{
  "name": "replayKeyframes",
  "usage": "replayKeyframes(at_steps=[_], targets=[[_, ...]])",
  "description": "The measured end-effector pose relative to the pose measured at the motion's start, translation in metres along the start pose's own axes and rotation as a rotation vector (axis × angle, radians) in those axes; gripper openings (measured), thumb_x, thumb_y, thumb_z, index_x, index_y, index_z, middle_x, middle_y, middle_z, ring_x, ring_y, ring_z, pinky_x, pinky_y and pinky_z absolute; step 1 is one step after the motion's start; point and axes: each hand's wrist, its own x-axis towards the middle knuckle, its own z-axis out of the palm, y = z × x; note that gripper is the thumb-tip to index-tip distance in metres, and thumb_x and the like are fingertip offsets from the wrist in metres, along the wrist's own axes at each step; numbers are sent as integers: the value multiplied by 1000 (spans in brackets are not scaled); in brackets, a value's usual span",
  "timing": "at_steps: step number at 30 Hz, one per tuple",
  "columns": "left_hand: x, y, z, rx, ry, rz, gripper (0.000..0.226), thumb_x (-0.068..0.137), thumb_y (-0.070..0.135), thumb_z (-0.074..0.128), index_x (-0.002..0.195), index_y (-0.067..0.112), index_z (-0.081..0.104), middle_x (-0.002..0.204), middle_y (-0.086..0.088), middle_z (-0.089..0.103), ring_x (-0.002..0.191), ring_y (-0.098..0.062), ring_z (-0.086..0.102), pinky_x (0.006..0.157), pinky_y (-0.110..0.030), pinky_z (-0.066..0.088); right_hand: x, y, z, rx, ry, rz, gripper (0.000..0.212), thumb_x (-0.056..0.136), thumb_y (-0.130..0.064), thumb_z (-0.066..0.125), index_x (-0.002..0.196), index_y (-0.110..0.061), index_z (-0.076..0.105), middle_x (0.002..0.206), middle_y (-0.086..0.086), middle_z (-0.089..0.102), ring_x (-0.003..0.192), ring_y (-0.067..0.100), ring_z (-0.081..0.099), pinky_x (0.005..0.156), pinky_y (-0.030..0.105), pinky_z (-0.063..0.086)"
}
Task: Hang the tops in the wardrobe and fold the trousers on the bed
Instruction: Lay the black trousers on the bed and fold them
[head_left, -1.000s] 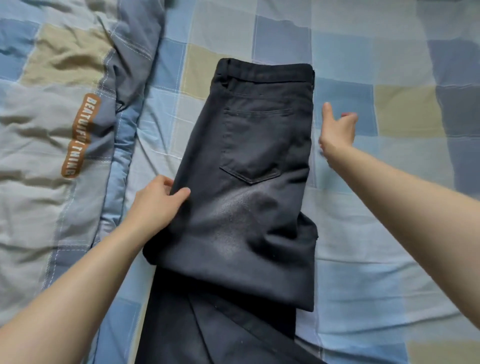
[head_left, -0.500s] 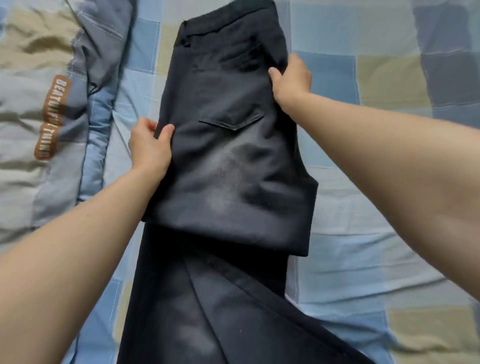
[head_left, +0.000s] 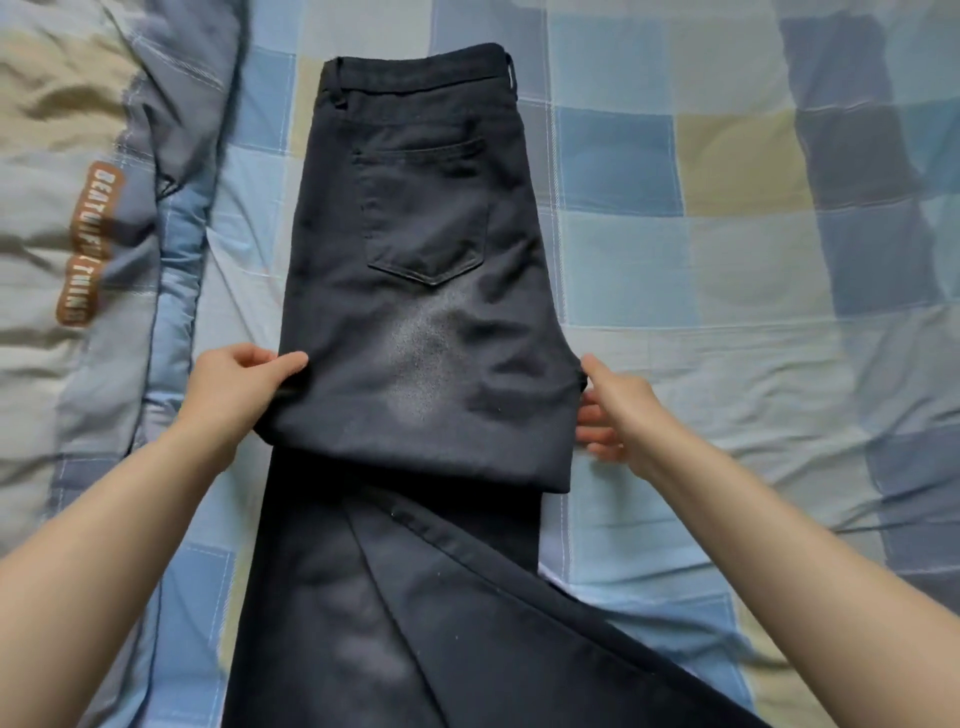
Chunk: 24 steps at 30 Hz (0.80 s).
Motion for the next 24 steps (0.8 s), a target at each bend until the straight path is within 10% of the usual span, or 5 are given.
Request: replayKeyframes(at_steps=[8,13,18,24], targets=[[11,-6,8,224,57,142,18,96,24,57,105,9,56,93,-14,61,90,-29,53,85,-39,41,11,10,6,430,129,-70,9,92,-14,57,95,-7,61,89,11,71,63,15,68,54,24,50],[-4,-11,11,-339,163,-144,36,98,43,45,81,13,55,101,-17,65,77,-25,60,70,-34,49,-10,27,9,628,18,-96,32,101,-20,31,96,-4,58,92,14,67,78,22,67,72,32,54],[-96,-56,16,-301,294,-168,44,71,58,57,91,18,52,97,-14,68,89,-33,65,90,-53,51,-81,113,22,-261,-2,-272,47,99,-49,30,79,-17,58,84,8,70,80,29,65,76,39,49],[-176,-59,51,-202,-114,-363,57,67,68,69,98,22,59,100,-4,66,92,-25,67,88,-46,56,-143,150,38,-1085,85,-654,39,93,-42,51,120,-14,44,116,3,51,106,27,51,86,39,43]])
